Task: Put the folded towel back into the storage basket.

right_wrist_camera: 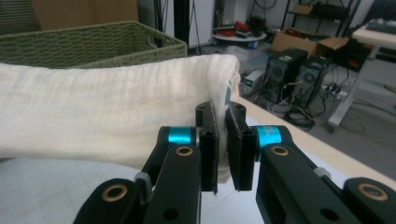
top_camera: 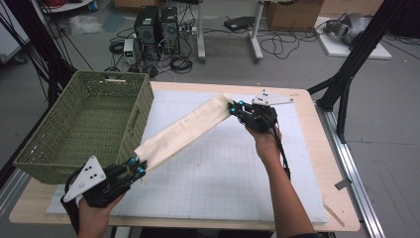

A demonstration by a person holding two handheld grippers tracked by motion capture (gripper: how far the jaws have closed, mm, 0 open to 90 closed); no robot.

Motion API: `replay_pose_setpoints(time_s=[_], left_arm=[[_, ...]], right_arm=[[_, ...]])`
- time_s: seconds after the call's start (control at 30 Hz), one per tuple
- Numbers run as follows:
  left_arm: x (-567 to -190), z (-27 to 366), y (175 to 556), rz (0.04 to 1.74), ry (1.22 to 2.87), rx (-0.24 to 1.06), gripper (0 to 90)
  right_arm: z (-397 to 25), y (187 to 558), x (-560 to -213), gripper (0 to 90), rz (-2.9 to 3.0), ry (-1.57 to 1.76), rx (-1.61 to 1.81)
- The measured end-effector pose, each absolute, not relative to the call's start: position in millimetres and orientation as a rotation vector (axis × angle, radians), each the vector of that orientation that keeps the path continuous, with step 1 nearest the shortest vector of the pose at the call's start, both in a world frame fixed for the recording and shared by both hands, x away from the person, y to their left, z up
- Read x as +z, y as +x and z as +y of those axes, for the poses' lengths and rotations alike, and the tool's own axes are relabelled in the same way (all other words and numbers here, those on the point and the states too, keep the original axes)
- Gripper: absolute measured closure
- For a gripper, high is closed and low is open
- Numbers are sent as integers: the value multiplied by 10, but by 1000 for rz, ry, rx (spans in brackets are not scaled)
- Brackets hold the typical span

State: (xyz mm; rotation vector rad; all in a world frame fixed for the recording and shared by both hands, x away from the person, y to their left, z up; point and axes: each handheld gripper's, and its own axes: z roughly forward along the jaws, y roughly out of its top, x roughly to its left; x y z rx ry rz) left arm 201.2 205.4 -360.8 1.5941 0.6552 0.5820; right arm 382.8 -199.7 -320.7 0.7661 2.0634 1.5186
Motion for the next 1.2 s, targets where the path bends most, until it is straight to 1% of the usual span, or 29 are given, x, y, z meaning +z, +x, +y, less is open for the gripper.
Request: replay_pose_setpoints(time_s=[0.27, 0.57, 1.2], left_arm=[[-3585, 2245, 1930, 686, 1575, 607, 830], [-3554, 2423, 1862, 727, 1549, 644, 830], [-3490, 2756, 1754, 812, 1500, 716, 830]], right_arm=[[-1626, 3984, -3121, 838, 2106, 726, 1506], [-1172, 4175, -2935, 838, 2138, 654, 1491], [-380, 4470, -2816, 838, 2180, 572, 1500]])
